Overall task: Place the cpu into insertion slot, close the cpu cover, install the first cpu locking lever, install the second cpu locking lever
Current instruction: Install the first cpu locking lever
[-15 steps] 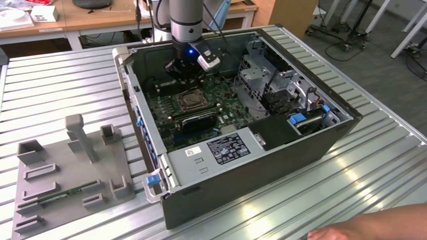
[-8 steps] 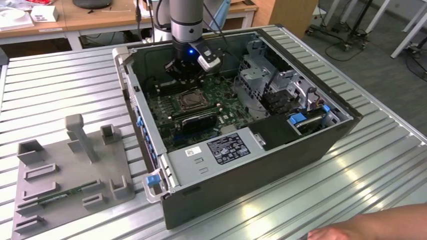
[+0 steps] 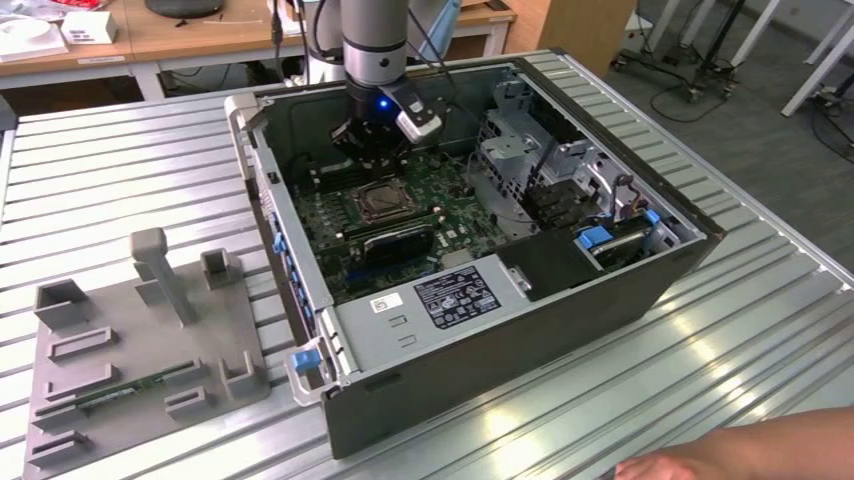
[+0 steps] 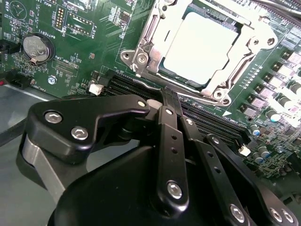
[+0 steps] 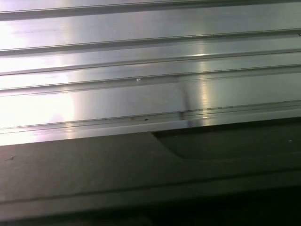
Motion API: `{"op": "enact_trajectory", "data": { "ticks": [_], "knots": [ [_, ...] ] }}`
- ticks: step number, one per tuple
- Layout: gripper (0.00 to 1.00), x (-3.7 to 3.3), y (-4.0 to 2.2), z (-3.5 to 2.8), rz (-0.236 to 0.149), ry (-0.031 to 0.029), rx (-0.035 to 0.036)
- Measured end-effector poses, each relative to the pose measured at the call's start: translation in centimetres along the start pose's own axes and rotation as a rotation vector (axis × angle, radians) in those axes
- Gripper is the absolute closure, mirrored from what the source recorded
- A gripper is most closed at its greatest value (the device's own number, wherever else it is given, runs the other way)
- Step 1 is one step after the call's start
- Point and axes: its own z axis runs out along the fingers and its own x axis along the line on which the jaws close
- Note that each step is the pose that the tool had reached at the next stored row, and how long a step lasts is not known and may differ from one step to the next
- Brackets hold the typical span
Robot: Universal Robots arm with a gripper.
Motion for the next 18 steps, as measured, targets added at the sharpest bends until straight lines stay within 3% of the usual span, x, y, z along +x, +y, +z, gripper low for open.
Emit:
{"op": "enact_trajectory", "data": {
  "ticks": [18],
  "knots": [
    [0.9,-0.03,0.0,0.16,0.0,0.0,0.0]
  ]
}}
